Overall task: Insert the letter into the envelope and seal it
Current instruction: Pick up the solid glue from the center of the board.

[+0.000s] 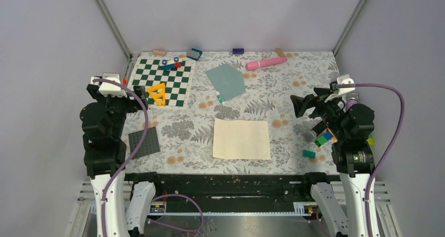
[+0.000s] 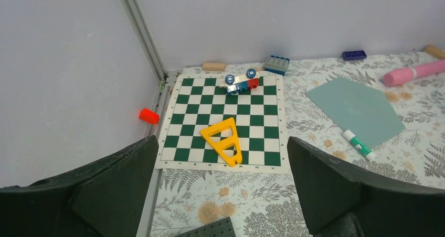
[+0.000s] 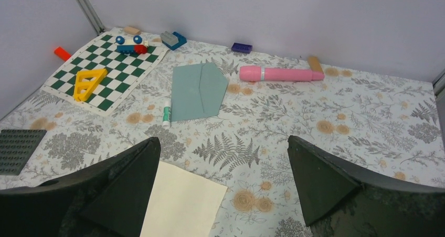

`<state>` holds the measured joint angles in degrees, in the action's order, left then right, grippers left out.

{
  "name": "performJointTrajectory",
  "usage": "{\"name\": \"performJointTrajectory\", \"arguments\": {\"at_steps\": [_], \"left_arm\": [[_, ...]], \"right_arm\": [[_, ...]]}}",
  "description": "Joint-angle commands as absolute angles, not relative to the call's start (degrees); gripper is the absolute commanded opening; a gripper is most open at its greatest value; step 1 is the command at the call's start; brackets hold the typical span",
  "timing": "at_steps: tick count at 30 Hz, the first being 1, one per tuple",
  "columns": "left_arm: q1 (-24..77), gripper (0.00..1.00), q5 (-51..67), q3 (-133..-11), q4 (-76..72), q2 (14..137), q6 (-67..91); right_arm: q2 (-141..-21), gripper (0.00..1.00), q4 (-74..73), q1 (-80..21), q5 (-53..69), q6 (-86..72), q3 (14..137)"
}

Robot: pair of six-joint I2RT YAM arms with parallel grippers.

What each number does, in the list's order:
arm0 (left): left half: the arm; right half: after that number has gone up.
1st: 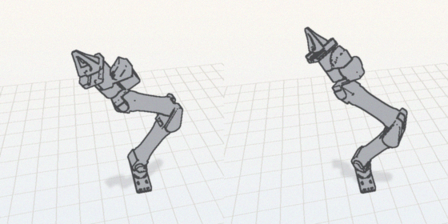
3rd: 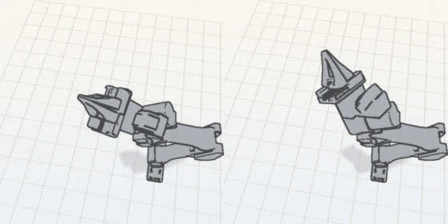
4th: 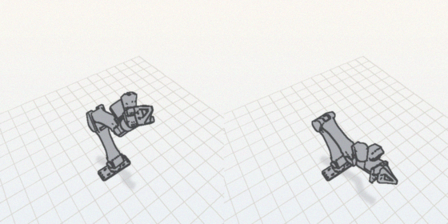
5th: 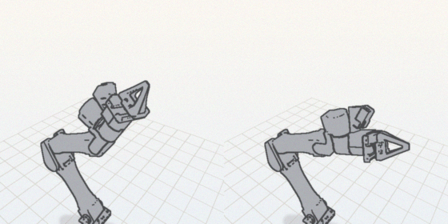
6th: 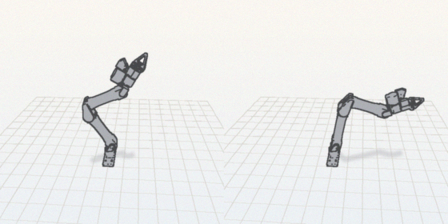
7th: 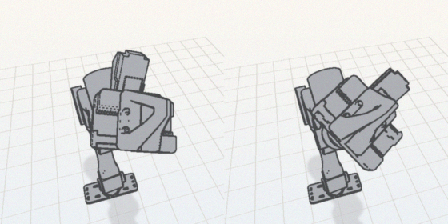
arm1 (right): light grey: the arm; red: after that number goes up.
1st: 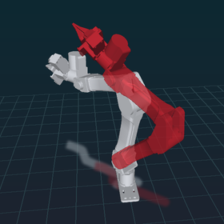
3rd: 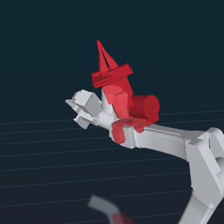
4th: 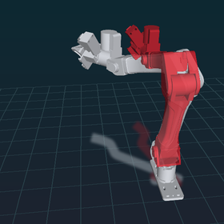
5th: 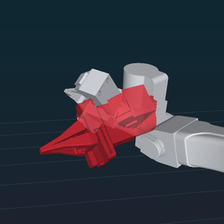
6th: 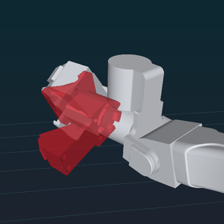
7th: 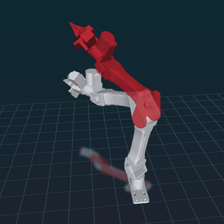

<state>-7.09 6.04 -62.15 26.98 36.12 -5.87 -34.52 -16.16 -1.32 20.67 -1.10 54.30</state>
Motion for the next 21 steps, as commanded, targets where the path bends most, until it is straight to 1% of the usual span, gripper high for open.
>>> {"name": "performJointTrajectory", "arguments": {"at_steps": [1,7,12,17,21], "left_arm": [[-7.4,0.99,10.9,-57.5,22.9,35.6,-7.4],[-7.4,0.99,15.0,-54.4,24.4,36.7,-10.3],[-7.4,0.99,14.5,-53.0,23.9,38.2,-10.1],[-7.4,0.99,17.1,-52.0,24.6,36.9,-9.3],[-7.4,0.99,20.6,-51.7,24.6,37.4,-8.9]], "right_arm": [[-34.8,0.98,-11.1,-1.1,21.0,-0.3,53.4],[-36.0,0.98,-10.4,-1.1,22.7,-2.3,52.6],[-44.8,0.99,-14.3,-1.1,20.9,-6.3,58.3],[-48.0,0.99,-14.7,-1.1,19.4,-6.1,58.0],[-50.4,0.98,-14.8,-1.1,21.8,-8.0,59.0]]}}
